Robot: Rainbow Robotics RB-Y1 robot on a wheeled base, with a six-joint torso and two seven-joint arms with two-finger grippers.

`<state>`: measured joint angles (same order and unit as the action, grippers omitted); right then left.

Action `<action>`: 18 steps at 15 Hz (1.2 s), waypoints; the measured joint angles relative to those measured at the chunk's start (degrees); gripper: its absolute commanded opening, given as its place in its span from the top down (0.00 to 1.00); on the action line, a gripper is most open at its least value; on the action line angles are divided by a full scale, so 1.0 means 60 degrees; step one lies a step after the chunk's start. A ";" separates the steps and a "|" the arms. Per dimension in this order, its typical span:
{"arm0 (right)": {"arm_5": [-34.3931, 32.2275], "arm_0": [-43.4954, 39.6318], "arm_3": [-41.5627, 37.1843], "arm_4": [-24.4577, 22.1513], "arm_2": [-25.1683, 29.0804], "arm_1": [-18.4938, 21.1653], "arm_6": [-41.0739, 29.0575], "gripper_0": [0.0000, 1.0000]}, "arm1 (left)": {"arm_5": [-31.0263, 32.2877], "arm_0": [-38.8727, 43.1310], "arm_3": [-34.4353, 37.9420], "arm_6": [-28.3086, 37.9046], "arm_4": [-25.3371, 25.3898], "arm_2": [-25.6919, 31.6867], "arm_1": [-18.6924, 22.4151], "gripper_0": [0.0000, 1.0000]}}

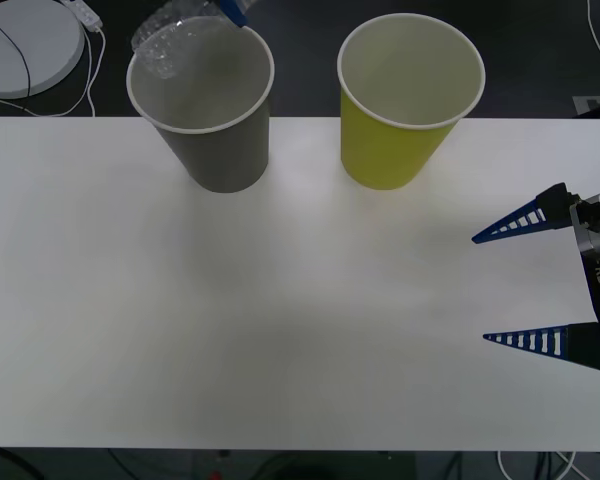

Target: Put the can into the green bin and the plastic bottle into the gray bin

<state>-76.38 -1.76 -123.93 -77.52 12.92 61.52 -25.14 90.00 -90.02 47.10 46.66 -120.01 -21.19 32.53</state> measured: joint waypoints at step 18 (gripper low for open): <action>0.0000 0.0000 0.0000 0.0000 0.0000 0.0000 0.0000 0.00 | -0.0001 0.0497 0.0685 0.0085 0.0233 0.0000 0.0363 0.00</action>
<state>-76.38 -1.76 -123.93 -77.52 12.92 61.52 -25.14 90.00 -87.04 51.21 47.17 -118.61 -21.18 34.71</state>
